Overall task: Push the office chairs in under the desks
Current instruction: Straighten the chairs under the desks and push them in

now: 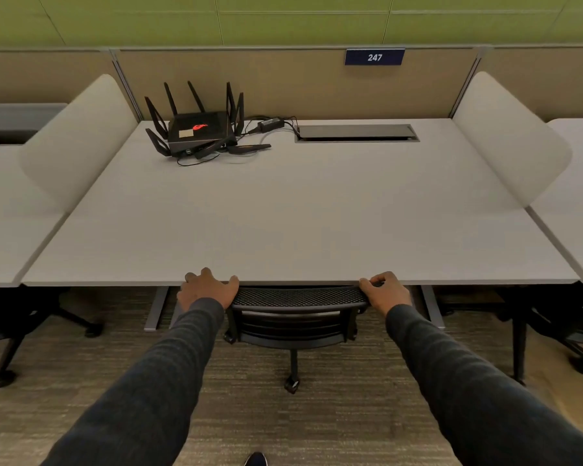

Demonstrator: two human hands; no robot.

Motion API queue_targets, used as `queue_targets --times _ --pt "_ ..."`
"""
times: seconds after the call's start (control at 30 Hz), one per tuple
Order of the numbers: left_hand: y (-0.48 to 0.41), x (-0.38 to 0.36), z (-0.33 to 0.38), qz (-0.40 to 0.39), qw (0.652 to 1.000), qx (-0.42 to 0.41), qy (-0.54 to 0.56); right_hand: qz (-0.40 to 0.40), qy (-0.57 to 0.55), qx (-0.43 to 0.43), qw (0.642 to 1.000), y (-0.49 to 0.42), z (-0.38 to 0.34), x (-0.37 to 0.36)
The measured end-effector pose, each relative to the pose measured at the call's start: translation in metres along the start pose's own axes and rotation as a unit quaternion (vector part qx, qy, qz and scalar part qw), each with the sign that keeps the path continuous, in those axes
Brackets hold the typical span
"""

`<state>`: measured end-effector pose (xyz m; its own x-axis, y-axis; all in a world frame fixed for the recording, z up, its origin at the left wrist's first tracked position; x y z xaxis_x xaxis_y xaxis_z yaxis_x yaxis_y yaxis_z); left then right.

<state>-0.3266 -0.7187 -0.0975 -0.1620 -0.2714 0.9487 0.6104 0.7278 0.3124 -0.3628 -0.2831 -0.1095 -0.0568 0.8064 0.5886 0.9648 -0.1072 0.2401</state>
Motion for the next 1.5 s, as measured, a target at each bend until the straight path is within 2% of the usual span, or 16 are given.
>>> queue_targets --times 0.1,0.2,0.37,0.47,1.03,1.5 --pt "0.008 0.002 0.007 0.018 0.998 -0.010 -0.066 -0.021 0.039 0.013 0.999 0.002 -0.003 0.002" --pt "0.030 -0.001 0.026 0.023 0.995 -0.039 -0.090 -0.053 0.141 0.057 0.987 0.007 -0.010 0.004" --pt "0.099 -0.018 0.076 0.032 0.992 -0.103 -0.072 -0.064 0.213 0.159 0.962 0.033 -0.014 0.028" --pt "0.154 -0.033 0.118 0.044 0.986 -0.152 -0.052 -0.062 0.243 0.187 0.950 0.047 0.002 0.058" --pt "0.408 -0.121 0.408 -0.016 0.929 -0.365 -0.054 0.045 0.322 0.131 0.937 0.022 0.135 0.307" --pt "0.547 -0.149 0.636 -0.051 0.906 -0.420 -0.014 0.107 0.368 0.134 0.914 -0.078 0.186 0.554"
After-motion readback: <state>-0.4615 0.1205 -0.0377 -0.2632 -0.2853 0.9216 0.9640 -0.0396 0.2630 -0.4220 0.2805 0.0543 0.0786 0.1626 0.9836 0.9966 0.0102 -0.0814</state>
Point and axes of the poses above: each hand's wrist, its own y-axis away from the middle knuckle, its own x-axis out of the back of the hand, z = x × y, the point moved 9 cm from there along -y, towards the middle knuckle, and after that the axes turned 13 degrees about x, right-handed, at the moved point
